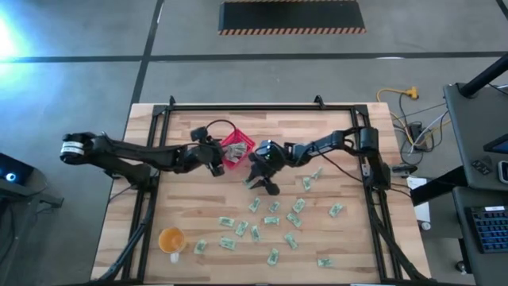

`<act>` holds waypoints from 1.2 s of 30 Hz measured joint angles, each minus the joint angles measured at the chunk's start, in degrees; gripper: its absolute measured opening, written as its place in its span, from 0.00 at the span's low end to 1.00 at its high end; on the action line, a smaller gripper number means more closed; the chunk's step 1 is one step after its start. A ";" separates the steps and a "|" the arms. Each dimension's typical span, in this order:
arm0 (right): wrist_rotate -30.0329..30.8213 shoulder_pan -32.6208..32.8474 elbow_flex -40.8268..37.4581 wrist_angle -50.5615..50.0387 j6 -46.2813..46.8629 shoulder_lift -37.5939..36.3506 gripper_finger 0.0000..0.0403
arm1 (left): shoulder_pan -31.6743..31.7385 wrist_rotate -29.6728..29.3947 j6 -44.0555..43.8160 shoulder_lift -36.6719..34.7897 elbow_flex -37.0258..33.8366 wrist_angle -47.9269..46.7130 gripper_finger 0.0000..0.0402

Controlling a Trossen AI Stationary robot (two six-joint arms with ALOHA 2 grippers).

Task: Pick and place Stevia / Truvia into bins
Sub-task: Put the white stevia packet into the red bin

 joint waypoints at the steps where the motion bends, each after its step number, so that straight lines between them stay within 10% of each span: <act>1: 0.76 0.01 0.33 -0.32 0.51 0.01 0.32 | -0.01 0.18 -0.10 -0.81 0.00 -0.64 0.48; 36: 18.83 1.89 0.33 -22.83 0.57 -5.26 0.23 | -9.09 2.25 -1.79 -15.79 -0.68 -3.62 0.49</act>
